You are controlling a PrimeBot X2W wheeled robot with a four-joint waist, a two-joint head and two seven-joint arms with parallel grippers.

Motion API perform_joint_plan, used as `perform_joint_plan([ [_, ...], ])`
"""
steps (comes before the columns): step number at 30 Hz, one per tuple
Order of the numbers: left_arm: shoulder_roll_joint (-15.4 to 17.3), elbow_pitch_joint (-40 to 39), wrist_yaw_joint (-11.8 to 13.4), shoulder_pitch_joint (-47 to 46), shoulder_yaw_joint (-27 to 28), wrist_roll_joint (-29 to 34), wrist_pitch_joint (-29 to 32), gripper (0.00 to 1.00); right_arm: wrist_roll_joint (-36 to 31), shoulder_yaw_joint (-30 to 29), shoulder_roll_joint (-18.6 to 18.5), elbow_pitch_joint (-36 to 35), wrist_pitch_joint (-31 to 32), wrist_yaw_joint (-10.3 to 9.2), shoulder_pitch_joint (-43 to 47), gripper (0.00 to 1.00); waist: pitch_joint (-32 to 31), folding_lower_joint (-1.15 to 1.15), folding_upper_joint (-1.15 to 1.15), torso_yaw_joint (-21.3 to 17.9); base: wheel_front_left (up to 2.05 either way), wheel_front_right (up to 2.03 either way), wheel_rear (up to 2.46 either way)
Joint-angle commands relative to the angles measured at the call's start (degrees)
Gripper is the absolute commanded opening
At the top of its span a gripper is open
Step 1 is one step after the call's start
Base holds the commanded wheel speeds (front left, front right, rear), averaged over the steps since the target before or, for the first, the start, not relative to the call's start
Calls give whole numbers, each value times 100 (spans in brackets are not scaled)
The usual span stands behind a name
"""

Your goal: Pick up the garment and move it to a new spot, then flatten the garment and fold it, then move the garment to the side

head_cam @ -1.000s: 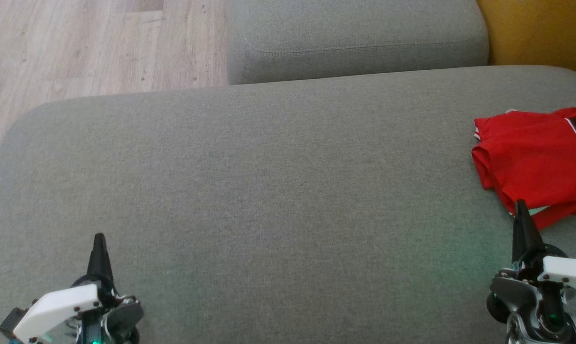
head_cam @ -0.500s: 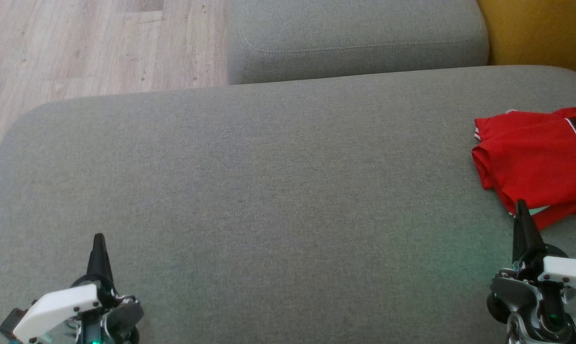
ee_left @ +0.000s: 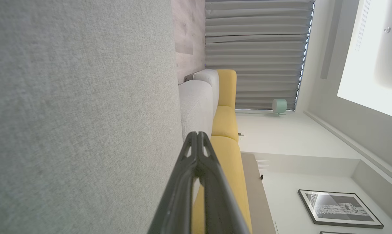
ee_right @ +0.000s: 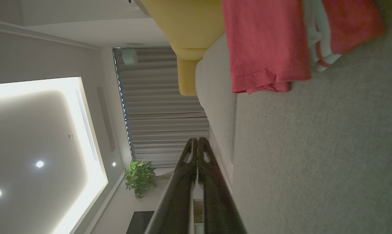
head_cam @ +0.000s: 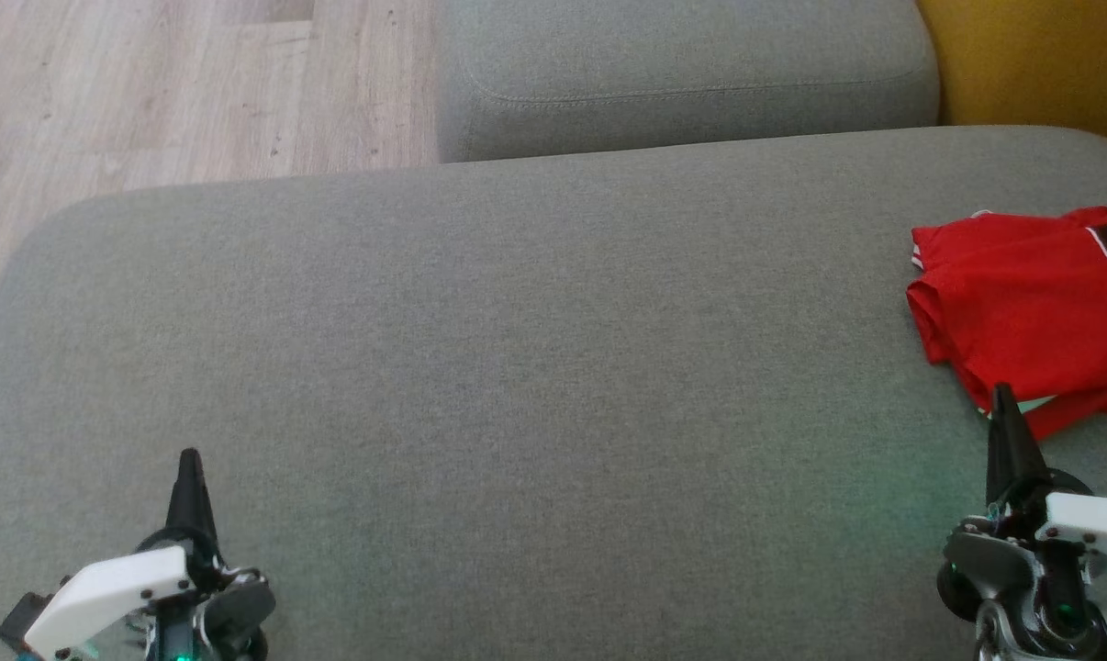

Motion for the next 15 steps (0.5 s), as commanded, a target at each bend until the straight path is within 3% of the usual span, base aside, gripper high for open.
perform_joint_plan([
  [1, 40, -157, -40, -295, 203, 63, 33, 0, -30, 100, -36, -187, 37, -4, -278, 0, 0, 0, 0, 0, 0, 0, 0],
  [15, 27, -156, -40, -297, 222, 79, 48, 0, -44, 84, -24, -186, 50, -4, -280, 0, 0, 0, 0, 0, 0, 0, 0],
])
